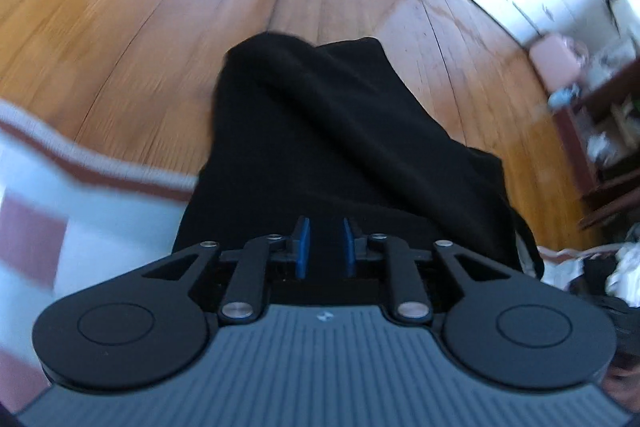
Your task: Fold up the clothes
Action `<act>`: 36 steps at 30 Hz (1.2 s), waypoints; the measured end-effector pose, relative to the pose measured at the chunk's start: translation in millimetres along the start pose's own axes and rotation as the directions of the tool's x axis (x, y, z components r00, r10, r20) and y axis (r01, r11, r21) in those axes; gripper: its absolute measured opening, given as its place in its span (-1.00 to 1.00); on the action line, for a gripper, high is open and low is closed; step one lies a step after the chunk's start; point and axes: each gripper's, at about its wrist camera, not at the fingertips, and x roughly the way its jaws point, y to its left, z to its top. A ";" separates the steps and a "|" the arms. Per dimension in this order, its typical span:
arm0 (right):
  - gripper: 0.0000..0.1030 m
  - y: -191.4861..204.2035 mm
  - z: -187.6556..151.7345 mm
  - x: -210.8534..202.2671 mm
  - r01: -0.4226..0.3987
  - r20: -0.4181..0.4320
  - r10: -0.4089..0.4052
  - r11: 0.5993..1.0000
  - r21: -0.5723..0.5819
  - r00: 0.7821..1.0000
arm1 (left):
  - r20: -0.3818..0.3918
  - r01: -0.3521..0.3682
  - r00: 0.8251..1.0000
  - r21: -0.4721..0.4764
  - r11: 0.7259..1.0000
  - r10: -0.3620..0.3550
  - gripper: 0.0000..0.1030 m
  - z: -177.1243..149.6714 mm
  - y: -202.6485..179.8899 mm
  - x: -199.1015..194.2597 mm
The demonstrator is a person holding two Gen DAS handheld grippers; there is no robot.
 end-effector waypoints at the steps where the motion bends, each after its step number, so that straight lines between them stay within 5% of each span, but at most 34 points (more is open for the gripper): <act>1: -0.43 8.4 8.8 -4.2 -0.048 0.014 0.048 0.999 -0.025 0.999 | -0.006 -0.018 1.000 0.022 1.000 0.018 -0.46 6.2 -6.6 6.3; 2: -0.01 18.4 21.6 -7.3 -0.035 0.044 0.038 0.997 -0.073 0.998 | -0.012 -0.035 0.999 0.044 0.998 0.036 -0.35 12.5 -13.2 12.6; 3: 0.12 26.4 37.9 -6.0 -0.005 0.067 0.014 0.992 -0.126 0.998 | -0.028 -0.038 0.999 0.042 0.998 0.039 -0.35 18.5 -18.4 18.2; 6: 0.15 35.6 94.4 17.8 0.052 0.078 -0.036 0.974 -0.220 0.996 | -0.067 -0.045 0.997 0.056 0.997 0.049 -0.35 43.0 -28.6 41.6; 12: 0.15 -6.4 189.1 115.7 0.208 -0.047 -0.213 0.974 -0.089 0.976 | -0.035 0.005 0.999 0.144 0.990 0.000 -0.26 43.6 -4.7 40.6; 17: 0.18 -38.7 202.5 155.0 0.168 -0.089 -0.164 0.985 0.047 0.983 | -0.076 0.062 0.996 0.242 0.968 -0.044 -0.11 28.1 23.2 19.2; 25: 0.23 -59.5 222.5 221.2 0.300 -0.160 -0.289 0.953 0.044 0.944 | -0.093 0.185 0.979 0.007 0.983 -0.184 -0.11 48.0 72.3 42.6; 29: 0.37 -49.2 224.7 239.2 0.329 -0.109 -0.335 0.942 -0.067 0.936 | -0.093 0.223 0.970 -0.012 0.975 -0.223 -0.11 46.8 78.6 39.7; 30: 0.30 -43.2 223.0 241.8 0.341 -0.091 -0.351 0.933 -0.113 0.932 | -0.101 0.231 0.968 -0.016 0.973 -0.231 -0.09 45.8 79.4 39.2; 32: -0.78 -26.6 218.2 239.5 0.318 -0.054 -0.332 0.931 -0.177 0.942 | -0.108 0.230 0.967 -0.028 0.973 -0.232 -0.08 43.7 80.8 37.5; 36: -0.78 24.9 196.1 200.4 0.329 0.119 -0.309 0.912 -0.247 0.944 | -0.079 0.228 0.969 -0.075 0.971 -0.233 -0.08 42.6 87.2 27.7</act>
